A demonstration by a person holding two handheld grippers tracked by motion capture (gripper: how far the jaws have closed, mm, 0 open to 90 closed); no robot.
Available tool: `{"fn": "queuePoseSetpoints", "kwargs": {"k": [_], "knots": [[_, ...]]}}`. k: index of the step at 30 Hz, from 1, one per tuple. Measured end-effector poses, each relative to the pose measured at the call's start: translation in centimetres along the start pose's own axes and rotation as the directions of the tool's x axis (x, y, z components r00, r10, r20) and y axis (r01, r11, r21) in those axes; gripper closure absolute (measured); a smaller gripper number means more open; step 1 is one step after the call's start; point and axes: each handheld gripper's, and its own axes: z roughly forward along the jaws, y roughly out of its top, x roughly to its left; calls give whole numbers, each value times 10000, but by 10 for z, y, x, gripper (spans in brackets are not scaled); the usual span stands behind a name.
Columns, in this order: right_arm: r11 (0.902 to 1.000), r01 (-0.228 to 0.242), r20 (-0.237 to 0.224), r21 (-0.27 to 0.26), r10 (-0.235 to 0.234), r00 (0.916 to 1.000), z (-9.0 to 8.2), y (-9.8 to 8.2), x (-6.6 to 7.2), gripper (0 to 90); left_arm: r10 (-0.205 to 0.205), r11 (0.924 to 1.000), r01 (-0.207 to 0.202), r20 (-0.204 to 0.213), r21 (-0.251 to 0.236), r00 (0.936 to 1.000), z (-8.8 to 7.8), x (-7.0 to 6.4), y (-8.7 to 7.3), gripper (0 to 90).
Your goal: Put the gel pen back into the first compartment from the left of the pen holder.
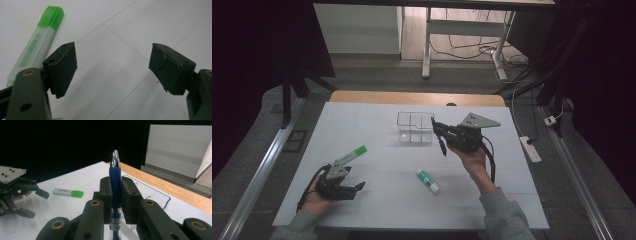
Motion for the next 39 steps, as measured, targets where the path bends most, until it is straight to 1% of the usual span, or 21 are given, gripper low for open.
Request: {"fn": "queuePoseSetpoints", "kwargs": {"k": [6, 9, 14, 22, 25, 29, 35, 39], "knots": [[9993, -282, -6, -255, 282, 9996, 6, 3, -4, 789, 12, 10000, -12, 1, -1, 10000, 0, 0, 0, 219], [9975, -603, -252, -365, 594, 9979, 11, 5, -7, 790, 49, 10000, -49, 7, 31, 10000, 1, -1, 1, 219], [9966, -696, -254, -449, 685, 9973, 20, 8, -10, 789, 38, 10000, -38, 12, 38, 10000, 1, 0, 0, 219], [9952, -829, -107, -519, 825, 9965, 34, 12, -15, 790, 15, 10000, -15, 21, 25, 10000, 1, 0, 0, 219], [9958, -823, -22, -395, 823, 9966, 39, 12, -16, 790, 39, 10000, -40, 22, 46, 10000, 1, 0, 0, 219], [9919, -1135, -94, -571, 1132, 9935, 42, 13, -20, 790, 43, 10000, -44, 20, 72, 10000, 1, 0, 0, 219], [9867, -1431, -52, -773, 1431, 9897, 44, 18, -26, 789, 68, 10000, -68, 19, 73, 10000, 1, -1, 1, 218], [9870, -1403, 28, -786, 1410, 9900, 45, 23, -27, 789, 79, 10000, -79, 15, 58, 10000, 1, -1, 1, 218]]}}
